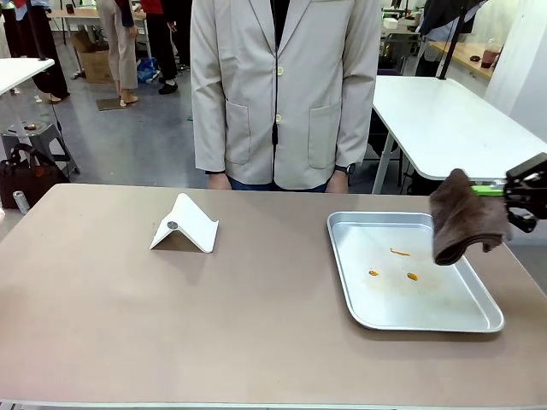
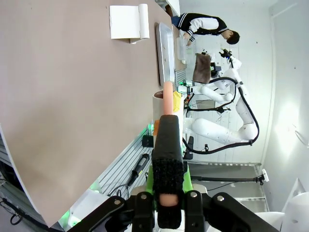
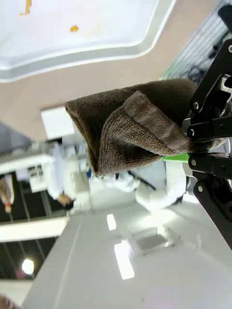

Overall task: Clean the surface of the table.
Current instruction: Clean the area not pointed to by the person.

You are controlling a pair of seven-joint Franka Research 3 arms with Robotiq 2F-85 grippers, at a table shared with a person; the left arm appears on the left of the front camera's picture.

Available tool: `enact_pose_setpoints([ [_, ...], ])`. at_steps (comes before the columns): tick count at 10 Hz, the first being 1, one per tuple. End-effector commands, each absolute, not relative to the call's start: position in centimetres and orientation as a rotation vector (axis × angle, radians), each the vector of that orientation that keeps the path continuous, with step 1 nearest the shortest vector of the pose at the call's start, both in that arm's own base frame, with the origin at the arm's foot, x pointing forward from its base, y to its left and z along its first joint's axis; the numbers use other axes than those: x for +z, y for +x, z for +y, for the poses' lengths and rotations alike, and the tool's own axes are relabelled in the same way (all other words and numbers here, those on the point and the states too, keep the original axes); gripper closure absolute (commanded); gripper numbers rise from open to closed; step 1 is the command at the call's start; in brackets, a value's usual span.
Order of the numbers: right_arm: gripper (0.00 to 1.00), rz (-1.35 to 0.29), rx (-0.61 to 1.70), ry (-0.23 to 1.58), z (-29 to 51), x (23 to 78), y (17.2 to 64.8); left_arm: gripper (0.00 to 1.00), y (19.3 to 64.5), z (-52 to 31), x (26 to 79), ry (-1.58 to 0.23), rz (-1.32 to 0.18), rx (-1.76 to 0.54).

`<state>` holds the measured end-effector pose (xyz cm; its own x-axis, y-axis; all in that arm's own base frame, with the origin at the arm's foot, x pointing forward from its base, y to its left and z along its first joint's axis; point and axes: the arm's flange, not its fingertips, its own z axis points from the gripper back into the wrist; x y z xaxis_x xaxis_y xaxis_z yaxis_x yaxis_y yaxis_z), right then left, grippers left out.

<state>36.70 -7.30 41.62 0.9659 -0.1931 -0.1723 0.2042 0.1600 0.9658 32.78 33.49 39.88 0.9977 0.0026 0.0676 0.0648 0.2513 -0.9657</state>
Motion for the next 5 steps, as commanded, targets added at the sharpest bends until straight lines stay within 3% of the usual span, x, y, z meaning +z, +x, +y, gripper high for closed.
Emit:
enact_pose_setpoints([
  [1, 0.93, 0.038, -0.266, 1.107, -6.4, 42.5, 39.0, 0.78, 32.8, 33.3, 40.4, -1.327, -0.067, -0.022],
  [5, 0.93, -0.039, -0.34, 0.529, -3.5, 45.7, 42.2, 0.78, 32.8, 33.3, 40.4, -1.327, -0.067, -0.022],
])
